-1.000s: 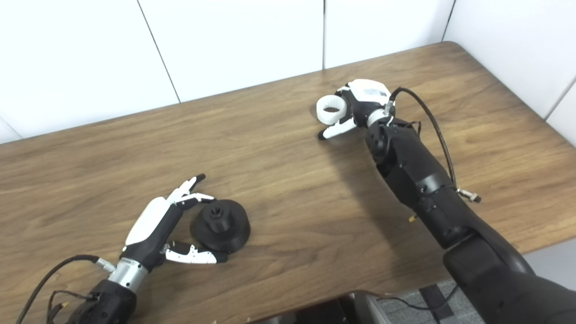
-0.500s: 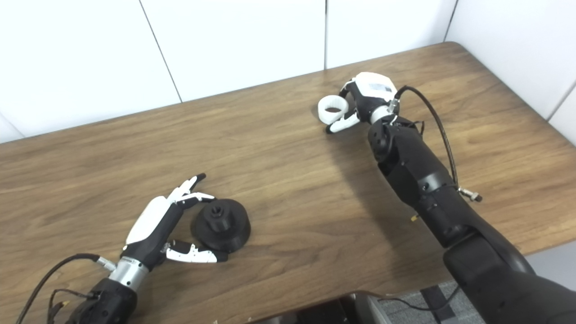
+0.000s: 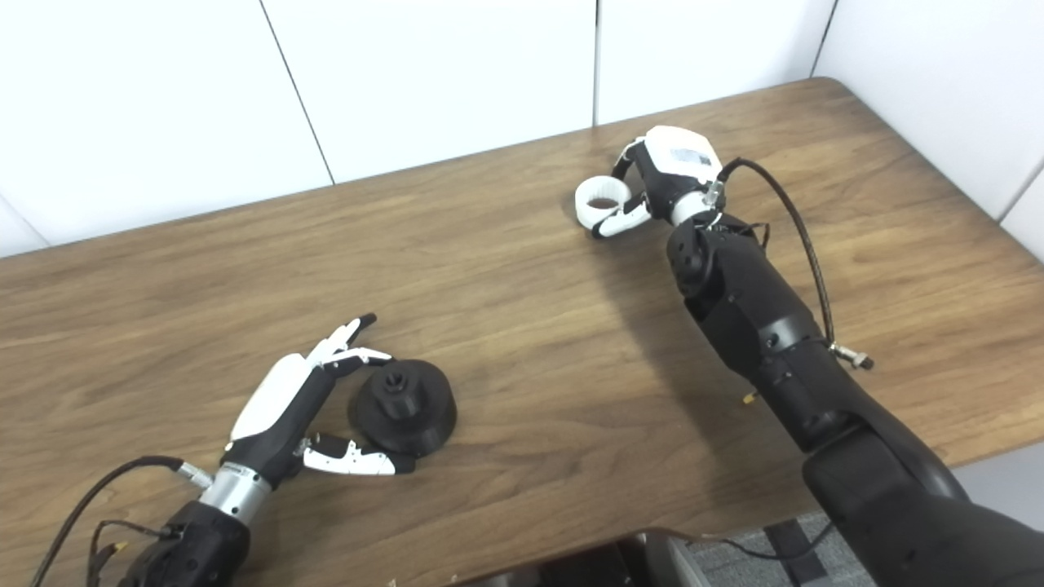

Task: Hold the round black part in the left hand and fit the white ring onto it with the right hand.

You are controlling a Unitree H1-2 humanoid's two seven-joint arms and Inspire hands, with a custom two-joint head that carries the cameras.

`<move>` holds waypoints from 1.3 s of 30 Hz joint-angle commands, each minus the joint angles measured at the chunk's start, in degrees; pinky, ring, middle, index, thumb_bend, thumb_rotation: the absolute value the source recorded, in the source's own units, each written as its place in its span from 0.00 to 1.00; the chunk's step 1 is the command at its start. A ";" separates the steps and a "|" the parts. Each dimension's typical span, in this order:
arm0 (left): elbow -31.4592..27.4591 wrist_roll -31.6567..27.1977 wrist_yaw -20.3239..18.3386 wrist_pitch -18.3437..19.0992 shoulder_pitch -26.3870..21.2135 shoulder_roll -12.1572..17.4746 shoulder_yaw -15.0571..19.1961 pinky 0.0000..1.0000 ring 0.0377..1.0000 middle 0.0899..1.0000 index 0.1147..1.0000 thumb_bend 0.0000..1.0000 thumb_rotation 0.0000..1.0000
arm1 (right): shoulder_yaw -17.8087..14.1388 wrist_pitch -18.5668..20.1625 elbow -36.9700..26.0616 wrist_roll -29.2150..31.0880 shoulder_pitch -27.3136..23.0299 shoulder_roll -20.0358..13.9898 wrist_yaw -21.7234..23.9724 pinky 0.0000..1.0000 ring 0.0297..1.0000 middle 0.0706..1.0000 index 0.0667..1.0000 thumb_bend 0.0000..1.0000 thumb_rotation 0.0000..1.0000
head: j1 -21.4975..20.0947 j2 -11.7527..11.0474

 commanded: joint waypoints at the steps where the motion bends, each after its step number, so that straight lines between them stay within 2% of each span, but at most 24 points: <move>1: -1.59 0.22 0.54 -0.22 -1.50 0.13 0.58 0.99 1.00 1.00 0.60 0.95 0.36 | -0.52 -1.61 -1.39 0.09 -2.75 -0.82 -1.81 0.83 0.85 0.86 0.58 0.75 0.31 | -0.07 0.13; 12: -1.59 0.34 0.64 -0.17 -1.74 0.02 0.62 0.99 1.00 1.00 0.59 0.95 0.36 | -0.86 -2.94 -1.56 1.70 -2.31 -0.70 -4.39 0.84 0.84 0.84 0.56 0.73 0.27 | 0.42 0.34; 18: -1.30 0.19 0.70 -0.13 -1.93 -0.21 0.61 0.99 1.00 1.00 0.59 0.96 0.36 | -1.88 -3.50 -5.71 2.12 -1.36 -1.15 -4.95 0.80 0.82 0.84 0.55 0.73 0.27 | 0.71 0.50; 21: -1.08 0.23 0.71 0.06 -2.12 -0.37 0.65 0.99 1.00 1.00 0.59 0.96 0.35 | -2.92 -3.65 -9.61 2.53 -0.69 -1.34 -4.73 0.84 0.83 0.84 0.47 0.56 0.18 | 0.88 0.51; 26: -1.08 0.37 0.48 0.47 -2.43 -0.38 0.69 1.00 1.00 1.00 0.59 0.96 0.35 | -4.61 -4.37 -15.01 3.42 -0.01 -1.64 -4.17 0.86 0.83 0.84 0.46 0.52 0.16 | 1.51 0.63; 33: -0.62 2.02 1.08 0.77 -3.24 -1.52 -0.13 0.98 1.00 1.00 0.60 0.94 0.36 | -5.38 -4.92 -21.25 4.24 1.04 -2.29 -2.16 0.81 0.81 0.85 0.46 0.51 0.16 | 10.26 1.52; 39: -0.71 3.93 1.39 1.53 -3.72 -3.17 -0.40 0.98 1.00 1.00 0.59 0.95 0.38 | -6.21 -6.14 -23.15 5.81 2.34 -1.71 -1.90 0.82 0.82 0.84 0.46 0.52 0.16 | 12.87 2.29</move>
